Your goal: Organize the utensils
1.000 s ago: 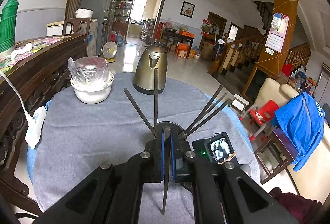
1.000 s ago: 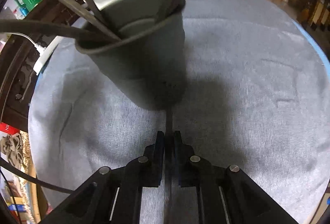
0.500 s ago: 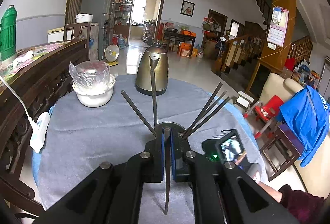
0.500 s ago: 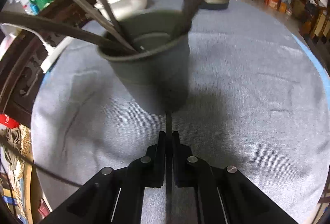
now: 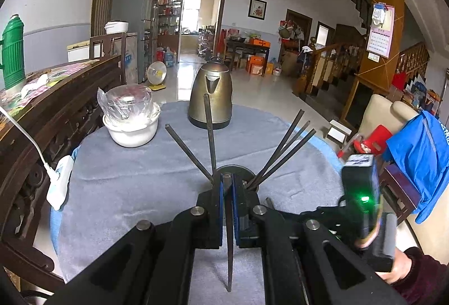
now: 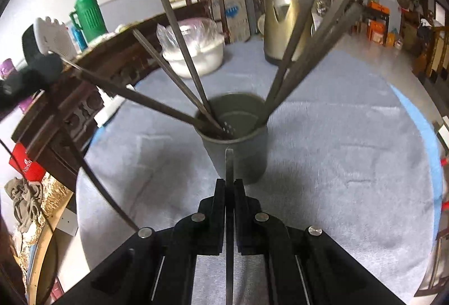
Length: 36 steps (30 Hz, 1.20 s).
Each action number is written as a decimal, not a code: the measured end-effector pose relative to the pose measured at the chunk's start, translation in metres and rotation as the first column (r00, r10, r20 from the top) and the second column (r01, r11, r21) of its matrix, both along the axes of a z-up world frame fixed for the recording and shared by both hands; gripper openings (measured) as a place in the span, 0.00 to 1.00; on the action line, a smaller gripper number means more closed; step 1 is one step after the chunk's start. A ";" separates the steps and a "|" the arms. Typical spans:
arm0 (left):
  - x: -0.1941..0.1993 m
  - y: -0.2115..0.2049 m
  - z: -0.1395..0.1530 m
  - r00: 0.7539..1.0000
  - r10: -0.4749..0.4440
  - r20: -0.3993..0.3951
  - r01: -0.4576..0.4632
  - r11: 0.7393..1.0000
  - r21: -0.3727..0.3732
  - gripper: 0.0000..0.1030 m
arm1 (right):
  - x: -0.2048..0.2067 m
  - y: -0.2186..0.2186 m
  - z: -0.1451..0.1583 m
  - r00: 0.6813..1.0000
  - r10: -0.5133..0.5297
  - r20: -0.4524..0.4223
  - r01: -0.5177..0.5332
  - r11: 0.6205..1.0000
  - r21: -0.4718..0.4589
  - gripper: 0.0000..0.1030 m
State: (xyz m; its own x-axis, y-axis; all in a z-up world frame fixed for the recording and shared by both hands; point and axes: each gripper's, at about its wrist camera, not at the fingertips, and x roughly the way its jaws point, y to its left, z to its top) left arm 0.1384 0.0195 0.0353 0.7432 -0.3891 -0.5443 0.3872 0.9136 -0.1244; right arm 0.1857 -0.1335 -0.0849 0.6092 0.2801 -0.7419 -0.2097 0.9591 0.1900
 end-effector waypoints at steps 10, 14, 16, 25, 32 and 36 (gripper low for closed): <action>-0.001 0.000 0.002 1.000 0.007 -0.003 -0.007 1.000 0.009 0.06 | -0.019 -0.011 0.034 0.994 -0.005 0.105 -0.001 0.998 0.055 0.06; -0.001 -0.001 0.003 1.000 0.010 -0.004 -0.010 1.000 0.010 0.06 | -0.026 -0.015 0.041 0.990 -0.010 0.140 0.000 0.997 0.071 0.06; -0.002 0.000 0.004 1.000 0.013 0.000 -0.013 1.000 0.011 0.06 | -0.030 -0.018 0.046 0.988 -0.015 0.152 0.003 0.997 0.078 0.06; -0.003 0.008 0.007 1.000 0.018 -0.007 -0.018 0.999 -0.029 0.06 | -0.039 -0.033 0.059 0.976 -0.039 0.216 0.008 0.990 0.141 0.06; 0.002 0.013 -0.001 0.999 0.017 -0.029 -0.018 0.999 -0.029 0.06 | -0.043 -0.038 0.064 0.971 -0.047 0.235 0.009 0.987 0.160 0.06; 0.012 0.016 -0.019 0.993 -0.037 -0.110 0.032 0.998 -0.046 0.06 | -0.045 -0.043 0.061 0.970 -0.061 0.237 0.020 0.985 0.173 0.06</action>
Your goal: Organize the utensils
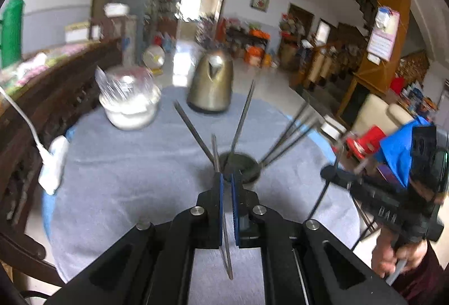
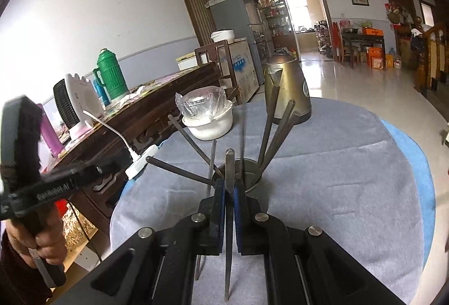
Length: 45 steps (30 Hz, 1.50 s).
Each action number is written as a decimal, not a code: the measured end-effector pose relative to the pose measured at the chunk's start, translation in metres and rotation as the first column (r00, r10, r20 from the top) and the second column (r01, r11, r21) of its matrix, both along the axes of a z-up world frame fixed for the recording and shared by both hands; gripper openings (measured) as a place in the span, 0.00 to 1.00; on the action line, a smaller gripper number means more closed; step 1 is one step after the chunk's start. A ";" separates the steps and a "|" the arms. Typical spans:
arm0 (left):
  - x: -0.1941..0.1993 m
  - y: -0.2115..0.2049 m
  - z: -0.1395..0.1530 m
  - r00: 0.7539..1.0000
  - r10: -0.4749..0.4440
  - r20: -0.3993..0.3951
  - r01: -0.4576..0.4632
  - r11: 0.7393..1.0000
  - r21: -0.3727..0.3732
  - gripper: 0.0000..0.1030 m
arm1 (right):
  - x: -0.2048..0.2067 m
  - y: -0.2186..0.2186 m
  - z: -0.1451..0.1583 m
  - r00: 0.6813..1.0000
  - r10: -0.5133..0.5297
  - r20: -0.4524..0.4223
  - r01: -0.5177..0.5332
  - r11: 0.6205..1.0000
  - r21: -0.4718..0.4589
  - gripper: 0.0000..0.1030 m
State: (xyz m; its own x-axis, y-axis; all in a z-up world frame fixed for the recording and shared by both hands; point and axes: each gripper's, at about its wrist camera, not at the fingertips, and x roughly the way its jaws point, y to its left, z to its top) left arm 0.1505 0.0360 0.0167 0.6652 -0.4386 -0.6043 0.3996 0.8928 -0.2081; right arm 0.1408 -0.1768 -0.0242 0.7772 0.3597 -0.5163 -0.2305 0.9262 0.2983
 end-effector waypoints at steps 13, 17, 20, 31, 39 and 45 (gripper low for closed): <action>0.058 -0.025 -0.082 0.962 -0.089 -0.258 0.096 0.995 0.016 0.23 | 0.002 -0.009 -0.003 1.000 -0.014 -0.006 0.014 1.000 0.012 0.06; 0.077 -0.034 -0.098 0.948 -0.107 -0.299 0.116 0.993 0.011 0.23 | 0.003 -0.012 -0.004 1.000 -0.023 -0.015 0.023 1.000 0.019 0.06; 0.088 -0.038 -0.108 0.943 -0.109 -0.315 0.117 0.993 0.007 0.23 | 0.002 -0.013 -0.004 1.000 -0.023 -0.015 0.023 1.000 0.017 0.06; 0.095 -0.040 -0.116 0.944 -0.119 -0.307 0.121 0.993 -0.014 0.06 | 0.000 -0.016 -0.005 1.000 -0.026 -0.014 0.026 1.000 0.014 0.07; 0.069 -0.020 -0.097 0.970 -0.095 -0.224 0.094 0.995 -0.017 0.05 | -0.007 -0.009 0.001 1.000 -0.011 0.020 0.012 1.000 -0.007 0.06; 0.049 -0.007 -0.065 0.991 -0.067 -0.114 0.066 0.998 -0.016 0.05 | -0.011 -0.005 0.012 0.998 -0.009 0.055 0.009 1.000 -0.005 0.06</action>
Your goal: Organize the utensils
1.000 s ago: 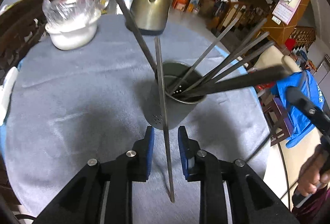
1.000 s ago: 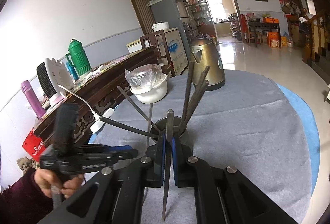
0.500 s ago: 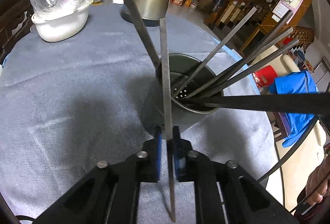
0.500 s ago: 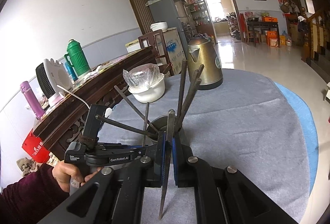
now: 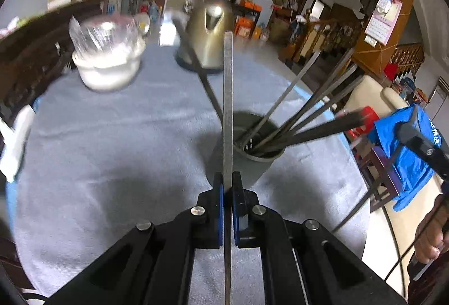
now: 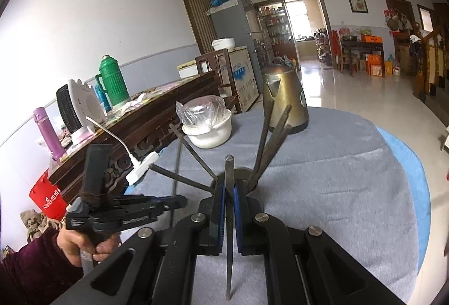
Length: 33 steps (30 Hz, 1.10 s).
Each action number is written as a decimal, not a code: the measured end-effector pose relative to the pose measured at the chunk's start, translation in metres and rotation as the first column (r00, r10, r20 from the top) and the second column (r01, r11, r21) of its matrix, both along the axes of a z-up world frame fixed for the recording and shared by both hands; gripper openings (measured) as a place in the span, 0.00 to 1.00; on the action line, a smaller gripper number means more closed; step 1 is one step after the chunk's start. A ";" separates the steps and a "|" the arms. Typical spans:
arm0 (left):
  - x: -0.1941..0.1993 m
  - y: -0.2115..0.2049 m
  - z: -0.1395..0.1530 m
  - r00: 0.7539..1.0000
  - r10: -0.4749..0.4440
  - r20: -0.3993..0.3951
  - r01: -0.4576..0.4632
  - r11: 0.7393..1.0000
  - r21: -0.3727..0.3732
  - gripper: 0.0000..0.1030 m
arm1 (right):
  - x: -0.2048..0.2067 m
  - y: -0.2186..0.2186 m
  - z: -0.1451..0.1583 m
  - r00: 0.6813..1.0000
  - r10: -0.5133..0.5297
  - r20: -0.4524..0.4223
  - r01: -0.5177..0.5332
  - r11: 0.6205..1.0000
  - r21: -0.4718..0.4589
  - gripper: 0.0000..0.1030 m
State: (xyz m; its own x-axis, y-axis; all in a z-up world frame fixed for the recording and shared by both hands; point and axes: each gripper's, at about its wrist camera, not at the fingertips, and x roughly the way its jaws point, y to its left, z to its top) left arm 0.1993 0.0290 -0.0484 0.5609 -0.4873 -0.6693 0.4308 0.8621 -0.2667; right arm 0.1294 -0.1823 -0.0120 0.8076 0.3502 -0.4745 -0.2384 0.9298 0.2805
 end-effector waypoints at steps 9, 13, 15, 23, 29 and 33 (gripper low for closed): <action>-0.016 0.019 0.058 0.982 0.056 0.178 -0.046 0.997 -0.061 0.05 | 0.002 0.011 0.021 0.998 0.010 0.054 -0.009 1.000 -0.017 0.06; -0.015 0.024 0.088 0.962 0.088 0.258 -0.064 0.993 -0.098 0.05 | 0.004 0.014 0.037 0.995 0.009 0.098 -0.006 0.999 -0.032 0.06; -0.010 0.026 0.100 0.950 0.111 0.291 -0.080 0.990 -0.115 0.05 | 0.005 0.015 0.046 0.993 0.008 0.119 -0.004 0.999 -0.037 0.06; 0.013 0.020 0.137 0.903 0.173 0.393 -0.116 0.979 -0.165 0.05 | 0.013 0.013 0.076 0.980 -0.008 0.197 0.020 0.998 -0.060 0.06; 0.026 0.009 0.154 0.869 0.218 0.444 -0.132 0.967 -0.216 0.05 | 0.023 0.003 0.096 0.969 -0.050 0.242 0.055 0.998 -0.013 0.06; 0.041 0.000 0.148 0.855 0.263 0.448 -0.160 0.954 -0.254 0.05 | 0.034 -0.002 0.103 0.962 -0.092 0.256 0.085 0.996 0.038 0.06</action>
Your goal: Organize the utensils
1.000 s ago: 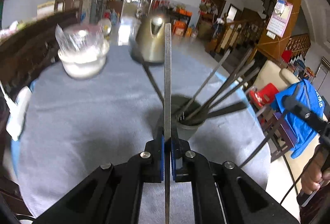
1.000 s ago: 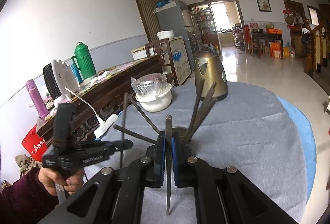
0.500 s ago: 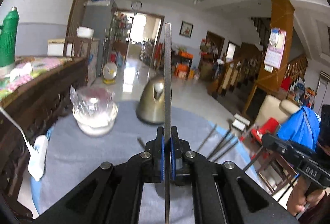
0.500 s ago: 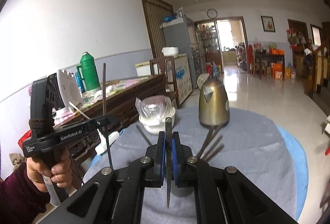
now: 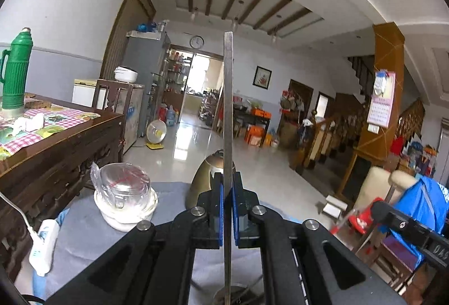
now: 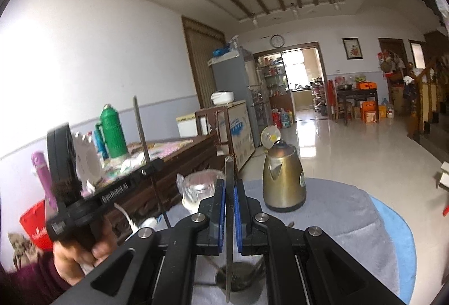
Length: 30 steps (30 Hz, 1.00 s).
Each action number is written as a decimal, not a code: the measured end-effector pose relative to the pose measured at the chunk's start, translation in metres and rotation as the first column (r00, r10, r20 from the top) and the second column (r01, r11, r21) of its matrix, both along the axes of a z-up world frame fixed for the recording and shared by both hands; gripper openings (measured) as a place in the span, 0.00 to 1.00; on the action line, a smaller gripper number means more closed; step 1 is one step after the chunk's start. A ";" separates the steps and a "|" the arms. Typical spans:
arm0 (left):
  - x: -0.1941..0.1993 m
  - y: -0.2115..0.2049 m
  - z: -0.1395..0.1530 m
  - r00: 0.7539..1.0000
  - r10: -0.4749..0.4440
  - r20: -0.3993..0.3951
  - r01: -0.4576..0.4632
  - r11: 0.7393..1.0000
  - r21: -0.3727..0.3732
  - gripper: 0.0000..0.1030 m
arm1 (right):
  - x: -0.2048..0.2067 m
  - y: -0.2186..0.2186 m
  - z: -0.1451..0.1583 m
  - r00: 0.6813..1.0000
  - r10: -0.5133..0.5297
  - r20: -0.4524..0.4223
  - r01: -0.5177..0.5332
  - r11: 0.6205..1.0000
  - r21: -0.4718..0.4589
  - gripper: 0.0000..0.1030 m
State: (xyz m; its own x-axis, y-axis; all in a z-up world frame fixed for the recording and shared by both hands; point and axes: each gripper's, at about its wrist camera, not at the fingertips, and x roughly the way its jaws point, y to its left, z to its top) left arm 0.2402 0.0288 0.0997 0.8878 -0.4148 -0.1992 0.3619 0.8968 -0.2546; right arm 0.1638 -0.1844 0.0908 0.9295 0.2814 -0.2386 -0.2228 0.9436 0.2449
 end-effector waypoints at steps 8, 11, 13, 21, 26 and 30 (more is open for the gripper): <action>0.024 -0.017 -0.035 1.000 0.025 0.002 -0.024 1.000 -0.005 0.05 | 0.025 -0.006 -0.008 0.999 -0.054 -0.007 0.054 0.997 0.060 0.06; 0.028 -0.018 -0.049 1.000 0.024 -0.006 -0.024 1.000 -0.017 0.05 | 0.033 -0.003 -0.022 0.998 -0.058 -0.037 0.060 0.997 0.051 0.06; 0.030 -0.022 -0.057 1.000 0.031 -0.002 -0.031 0.999 -0.010 0.05 | 0.038 0.000 -0.031 0.997 -0.063 -0.053 0.065 0.997 0.040 0.06; 0.023 -0.046 -0.072 0.999 0.026 0.038 -0.028 0.998 0.055 0.05 | 0.044 0.004 -0.055 0.994 -0.055 -0.089 0.056 0.998 0.007 0.06; 0.027 -0.051 -0.086 1.000 -0.017 0.005 0.017 0.997 0.075 0.05 | 0.038 0.001 -0.062 0.993 -0.051 -0.105 0.050 0.999 -0.006 0.06; 0.029 -0.048 -0.099 0.999 -0.036 -0.038 0.038 0.997 0.069 0.05 | 0.037 -0.002 -0.067 0.992 -0.046 -0.119 0.046 0.999 0.002 0.06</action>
